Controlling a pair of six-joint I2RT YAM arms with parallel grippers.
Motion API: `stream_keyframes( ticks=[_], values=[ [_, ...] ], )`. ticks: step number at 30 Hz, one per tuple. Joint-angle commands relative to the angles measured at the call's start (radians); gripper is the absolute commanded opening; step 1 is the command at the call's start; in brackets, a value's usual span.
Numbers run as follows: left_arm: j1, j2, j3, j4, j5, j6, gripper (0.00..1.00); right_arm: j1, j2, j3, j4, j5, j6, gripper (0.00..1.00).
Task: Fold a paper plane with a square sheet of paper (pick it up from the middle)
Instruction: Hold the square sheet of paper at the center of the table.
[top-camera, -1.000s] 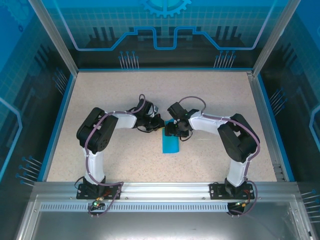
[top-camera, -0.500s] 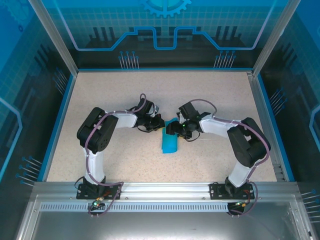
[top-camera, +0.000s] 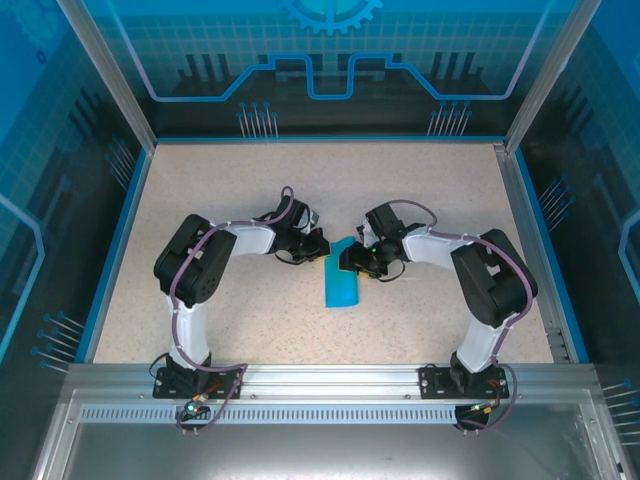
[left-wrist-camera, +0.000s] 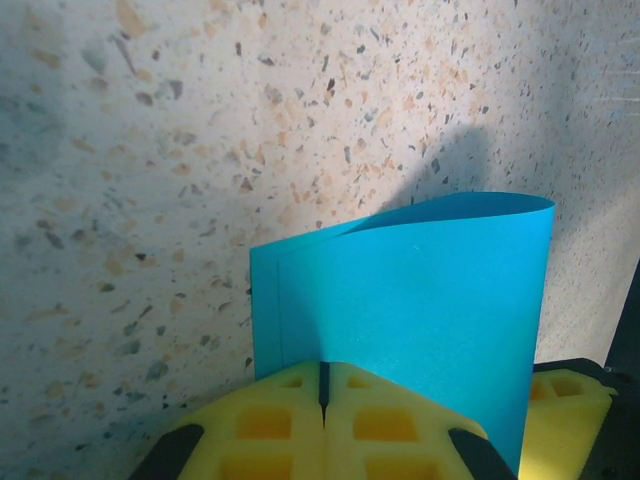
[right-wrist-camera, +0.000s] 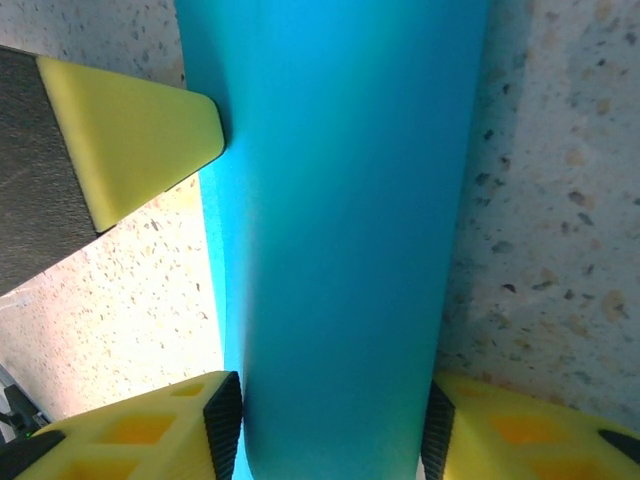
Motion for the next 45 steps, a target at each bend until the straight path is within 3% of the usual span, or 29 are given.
stream_keyframes(
  ticks=[1, 3, 8, 11, 22, 45],
  values=[
    [-0.009, -0.017, 0.029, -0.071, -0.008, 0.032, 0.0, -0.016, 0.027, -0.017, 0.008, -0.026, -0.028, 0.48],
    [-0.01, -0.037, 0.034, -0.065, 0.008, 0.024, 0.0, -0.013, 0.034, -0.017, 0.007, -0.019, -0.028, 0.47],
    [-0.01, -0.128, 0.003, -0.026, 0.001, -0.023, 0.17, -0.003, 0.054, -0.012, -0.009, 0.028, -0.02, 0.43],
    [-0.01, -0.168, -0.034, 0.004, -0.018, -0.051, 0.2, 0.018, 0.073, -0.001, -0.024, 0.067, -0.007, 0.43],
    [-0.01, -0.218, -0.135, 0.056, -0.08, -0.097, 0.2, 0.099, 0.134, 0.071, -0.116, 0.218, 0.052, 0.48],
    [0.02, -0.27, -0.179, 0.037, -0.187, -0.099, 0.15, 0.145, 0.233, 0.111, -0.195, 0.326, 0.048, 0.48]
  ],
)
